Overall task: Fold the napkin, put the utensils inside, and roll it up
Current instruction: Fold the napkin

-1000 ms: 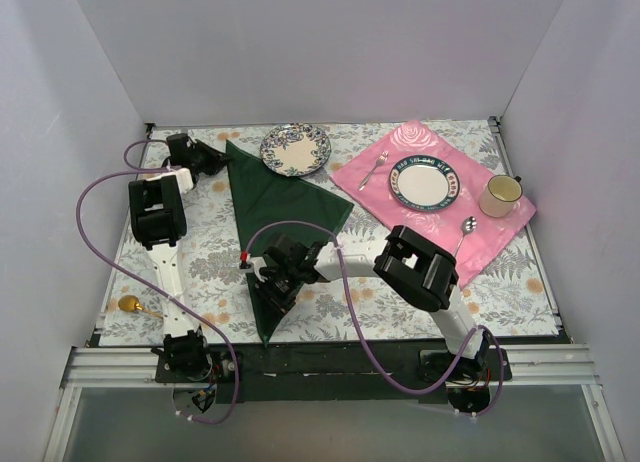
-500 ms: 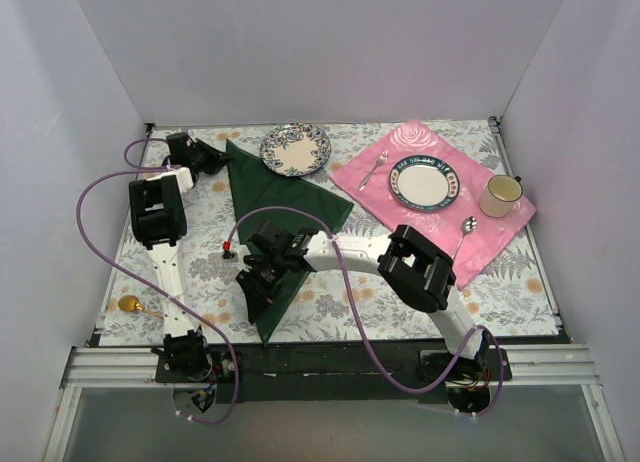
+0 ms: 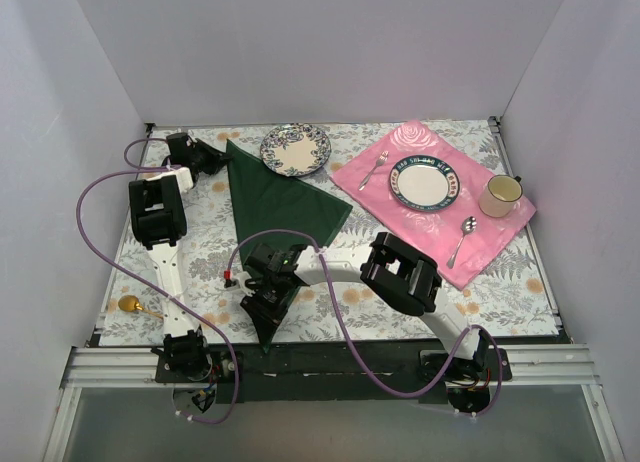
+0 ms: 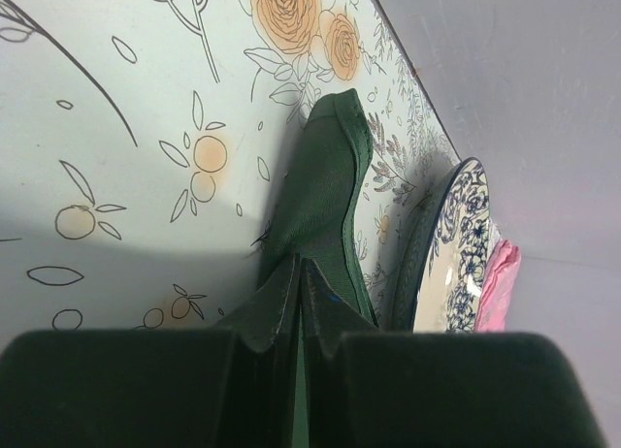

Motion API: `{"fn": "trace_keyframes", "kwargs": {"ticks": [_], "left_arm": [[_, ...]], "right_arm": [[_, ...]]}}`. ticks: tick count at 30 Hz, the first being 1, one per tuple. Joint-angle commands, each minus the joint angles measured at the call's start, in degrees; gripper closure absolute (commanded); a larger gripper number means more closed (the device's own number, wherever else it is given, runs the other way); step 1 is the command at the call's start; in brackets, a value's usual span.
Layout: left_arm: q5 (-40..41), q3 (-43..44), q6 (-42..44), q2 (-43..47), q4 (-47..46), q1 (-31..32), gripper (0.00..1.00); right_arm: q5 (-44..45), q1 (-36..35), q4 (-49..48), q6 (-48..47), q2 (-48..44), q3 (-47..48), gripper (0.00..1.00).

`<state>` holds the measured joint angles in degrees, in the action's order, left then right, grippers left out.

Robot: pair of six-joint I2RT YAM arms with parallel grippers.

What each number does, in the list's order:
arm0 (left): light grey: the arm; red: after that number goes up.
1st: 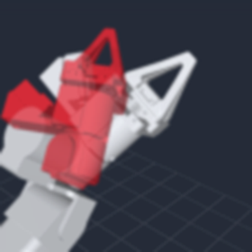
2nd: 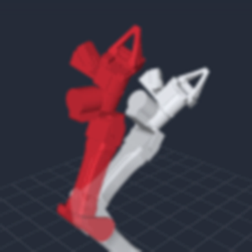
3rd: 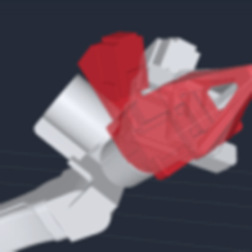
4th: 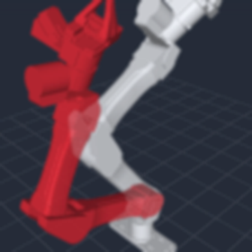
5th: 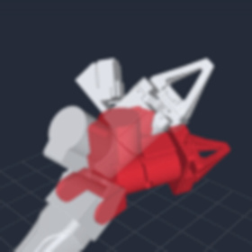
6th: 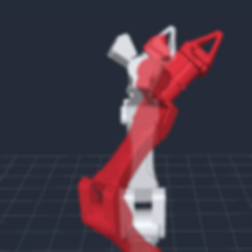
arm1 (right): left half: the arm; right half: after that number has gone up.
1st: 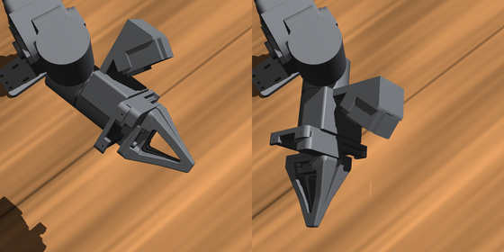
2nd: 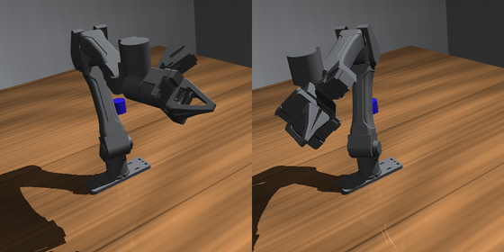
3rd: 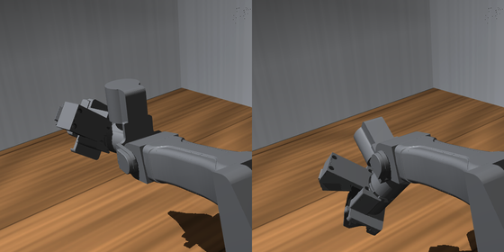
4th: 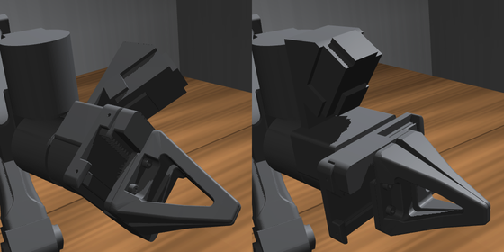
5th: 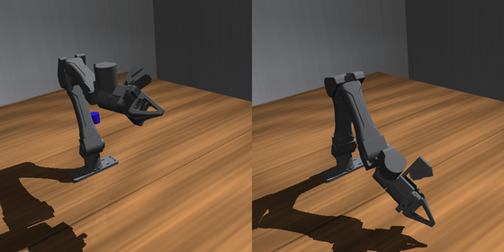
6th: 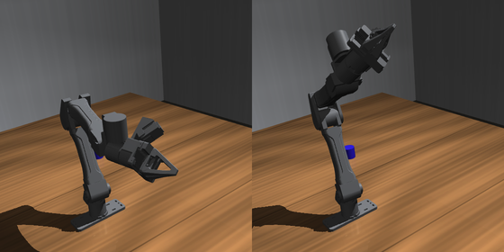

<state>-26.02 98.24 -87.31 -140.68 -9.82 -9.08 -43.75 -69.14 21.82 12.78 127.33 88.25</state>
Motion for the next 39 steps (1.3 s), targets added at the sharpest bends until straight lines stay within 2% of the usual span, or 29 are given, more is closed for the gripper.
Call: {"fn": "trace_keyframes", "kwargs": {"ticks": [1,7,10,13,15,20,26,28,35,39], "left_arm": [[2.5,0.3,3.4,1.3,6.3,-0.8,1.0],[2.2,2.7,4.9,3.2,8.9,-1.7,1.0],[1.4,4.6,5.8,4.8,9.5,-1.9,0.96],[0.9,4.9,6.4,7.9,12.5,-1.9,0.87],[-0.2,3.2,7.1,9.7,12.5,-1.8,0.78],[1.3,-5.8,8.5,20.1,12.0,-0.8,0.72],[0.8,-21.2,8.7,27.6,11.1,3.3,0.75],[1.6,-24.6,10.3,29.8,11.1,5.6,0.79],[6.9,-23.7,15.2,28.8,14.6,8.3,0.91],[10.2,-22.8,17.5,27.4,16.6,8.3,0.92]], "right_arm": [[5.5,0.2,4.7,-2.5,-2.7,2.5,0.74],[9.8,3.7,4.2,-1.9,-8.4,0.8,0.74],[12.3,7.4,0.9,-0.2,-12.4,-4.3,0.74],[17.2,12.9,-2.5,2.5,-16.5,-9.1,0.73],[19.9,17.4,-3.2,4.4,-18.3,-10.2,0.7],[21.4,26.3,-9.6,6.5,-17.6,-10.0,0.62],[20.7,32.1,-10.1,6.5,-11.6,-4.8,0.55],[19.9,33.0,-9.9,6.1,-9.8,-3.0,0.55],[20.2,35.0,-7.6,3.8,-5.9,3.3,0.54],[18.6,35.1,-8.0,4.6,-4.9,3.8,0.54]]}}
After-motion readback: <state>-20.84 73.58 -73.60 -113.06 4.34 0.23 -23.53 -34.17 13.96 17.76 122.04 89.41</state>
